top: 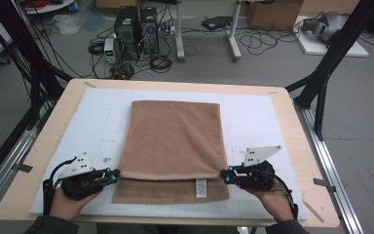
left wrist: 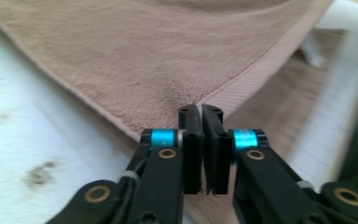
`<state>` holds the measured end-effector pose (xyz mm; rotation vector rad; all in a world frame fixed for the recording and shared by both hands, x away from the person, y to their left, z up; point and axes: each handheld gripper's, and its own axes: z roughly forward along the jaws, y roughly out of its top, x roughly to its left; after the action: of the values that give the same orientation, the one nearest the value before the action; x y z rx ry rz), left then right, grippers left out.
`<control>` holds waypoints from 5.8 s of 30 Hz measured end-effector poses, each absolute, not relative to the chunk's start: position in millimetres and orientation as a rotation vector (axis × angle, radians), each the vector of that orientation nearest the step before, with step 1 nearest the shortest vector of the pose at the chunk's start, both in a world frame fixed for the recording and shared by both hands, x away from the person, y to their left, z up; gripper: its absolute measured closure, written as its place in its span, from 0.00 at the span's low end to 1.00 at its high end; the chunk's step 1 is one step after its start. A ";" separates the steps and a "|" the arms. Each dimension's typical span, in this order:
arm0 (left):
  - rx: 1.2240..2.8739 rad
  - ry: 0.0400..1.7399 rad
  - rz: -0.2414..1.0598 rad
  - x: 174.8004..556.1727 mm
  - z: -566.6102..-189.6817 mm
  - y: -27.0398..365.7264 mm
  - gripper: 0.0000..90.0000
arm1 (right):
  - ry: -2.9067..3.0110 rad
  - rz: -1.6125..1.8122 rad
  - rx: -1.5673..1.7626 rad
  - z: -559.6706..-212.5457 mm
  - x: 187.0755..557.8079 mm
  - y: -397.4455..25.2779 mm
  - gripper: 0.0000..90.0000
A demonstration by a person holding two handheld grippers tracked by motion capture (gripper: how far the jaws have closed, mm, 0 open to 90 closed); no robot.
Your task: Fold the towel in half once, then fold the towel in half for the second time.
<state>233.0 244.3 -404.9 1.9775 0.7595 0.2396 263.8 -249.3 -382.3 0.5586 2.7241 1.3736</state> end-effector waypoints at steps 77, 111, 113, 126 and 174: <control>1.995 0.792 0.307 262.4 -412.7 225.6 0.43 | 2.613 1.390 0.730 -397.2 295.1 -230.5 0.35; 2.005 0.809 0.373 291.9 -399.2 223.7 0.36 | 2.588 1.278 0.693 -386.3 316.3 -226.1 0.30; 1.990 0.818 0.384 298.5 -398.1 225.6 0.36 | 2.587 1.247 0.701 -385.8 324.1 -226.2 0.30; 1.933 0.950 0.428 361.5 -387.6 231.9 0.42 | 2.529 1.135 0.785 -369.0 391.4 -226.9 0.34; 1.925 1.207 0.307 415.5 -444.8 224.9 0.93 | 2.587 1.110 1.150 -435.2 444.3 -235.4 0.90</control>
<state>415.5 224.9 -444.8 1.9253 1.2074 0.3073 444.3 -235.4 -435.2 1.1502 2.5868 1.1101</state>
